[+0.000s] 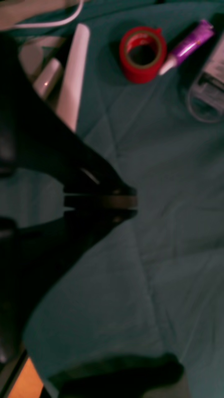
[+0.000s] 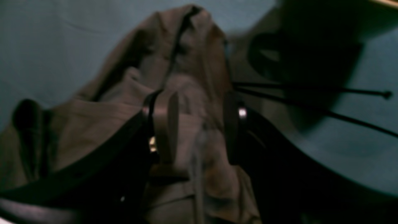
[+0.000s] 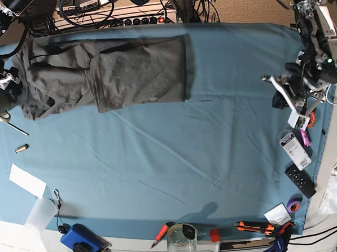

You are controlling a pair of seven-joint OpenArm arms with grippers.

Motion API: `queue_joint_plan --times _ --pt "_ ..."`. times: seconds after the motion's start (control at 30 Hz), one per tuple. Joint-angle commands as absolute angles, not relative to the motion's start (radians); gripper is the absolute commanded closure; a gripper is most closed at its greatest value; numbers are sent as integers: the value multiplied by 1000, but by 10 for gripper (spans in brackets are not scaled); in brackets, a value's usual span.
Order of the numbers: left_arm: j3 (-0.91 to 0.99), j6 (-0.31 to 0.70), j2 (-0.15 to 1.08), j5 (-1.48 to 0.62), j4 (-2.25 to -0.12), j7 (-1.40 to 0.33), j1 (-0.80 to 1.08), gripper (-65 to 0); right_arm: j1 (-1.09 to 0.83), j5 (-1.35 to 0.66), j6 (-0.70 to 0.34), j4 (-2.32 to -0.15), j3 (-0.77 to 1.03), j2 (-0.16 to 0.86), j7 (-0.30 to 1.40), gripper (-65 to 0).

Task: Fold the T-shirt properly
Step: 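Release the folded end and move the left gripper back to its side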

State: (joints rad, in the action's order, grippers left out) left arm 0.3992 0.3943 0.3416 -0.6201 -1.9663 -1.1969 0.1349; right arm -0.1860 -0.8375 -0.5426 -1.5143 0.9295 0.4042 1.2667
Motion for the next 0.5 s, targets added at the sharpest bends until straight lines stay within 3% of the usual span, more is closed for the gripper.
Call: queue_joint_plan --times 0.0,0.2,0.47 --pt "420 395 355 -652 -1985 -1187 132 0 -180 -841 -542 -1531 936 432 1247 -241" --pt "506 471 355 -765 -1987 -1195 158 0 -181 -825 -561 -1531 936 431 1296 -242" --pt "574 472 374 -772 -1987 -1197 169 0 -183 -818 -599 -1531 936 432 1355 -266"
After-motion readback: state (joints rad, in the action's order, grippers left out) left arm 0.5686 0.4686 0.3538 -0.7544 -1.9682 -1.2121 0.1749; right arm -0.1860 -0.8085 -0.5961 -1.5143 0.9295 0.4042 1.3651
